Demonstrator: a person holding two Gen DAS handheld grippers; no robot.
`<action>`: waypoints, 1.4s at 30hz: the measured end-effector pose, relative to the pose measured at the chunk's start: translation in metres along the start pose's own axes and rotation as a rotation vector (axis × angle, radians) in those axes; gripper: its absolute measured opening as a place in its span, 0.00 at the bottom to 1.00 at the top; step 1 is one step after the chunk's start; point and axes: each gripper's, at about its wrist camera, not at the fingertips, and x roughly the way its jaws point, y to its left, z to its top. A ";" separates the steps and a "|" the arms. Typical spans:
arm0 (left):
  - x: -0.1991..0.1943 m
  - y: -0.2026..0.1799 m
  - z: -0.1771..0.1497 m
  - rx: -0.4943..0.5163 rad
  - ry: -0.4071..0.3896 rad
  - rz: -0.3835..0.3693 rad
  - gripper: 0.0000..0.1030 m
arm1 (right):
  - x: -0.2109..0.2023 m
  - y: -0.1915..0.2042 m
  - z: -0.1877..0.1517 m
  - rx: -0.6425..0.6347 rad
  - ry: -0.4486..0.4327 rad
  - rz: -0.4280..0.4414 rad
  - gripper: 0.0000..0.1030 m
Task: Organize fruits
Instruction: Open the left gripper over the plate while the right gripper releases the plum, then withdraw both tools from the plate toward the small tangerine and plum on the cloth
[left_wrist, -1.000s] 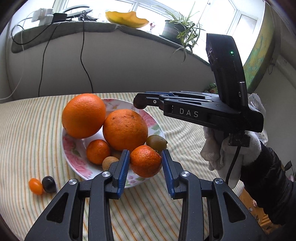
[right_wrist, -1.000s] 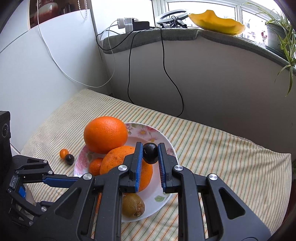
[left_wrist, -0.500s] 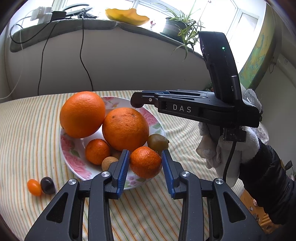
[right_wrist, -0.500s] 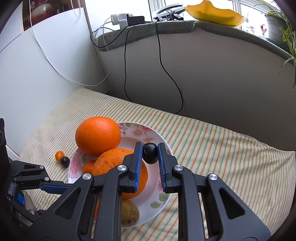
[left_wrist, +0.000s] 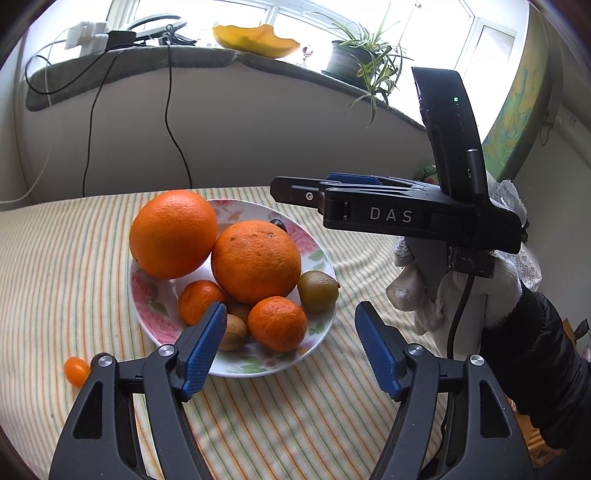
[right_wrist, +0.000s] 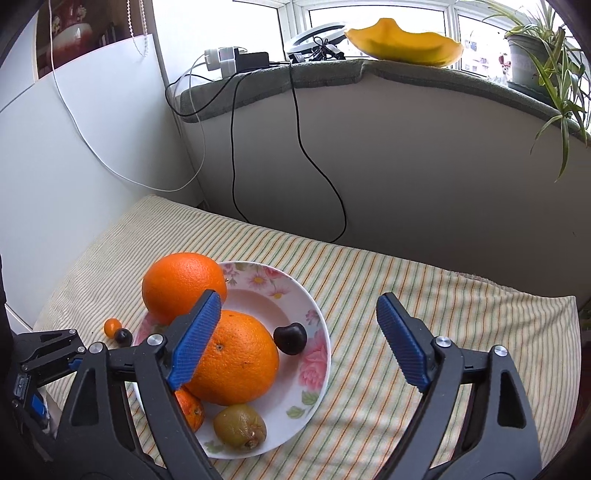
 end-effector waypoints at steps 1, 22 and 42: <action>-0.001 0.002 -0.001 0.000 0.000 0.007 0.70 | -0.001 -0.001 0.000 0.002 0.001 -0.001 0.87; -0.023 -0.010 -0.006 0.063 -0.053 0.120 0.75 | -0.021 0.008 -0.008 0.025 -0.011 0.001 0.93; -0.049 0.010 -0.023 0.048 -0.096 0.176 0.75 | -0.043 0.036 -0.025 0.003 -0.043 0.009 0.93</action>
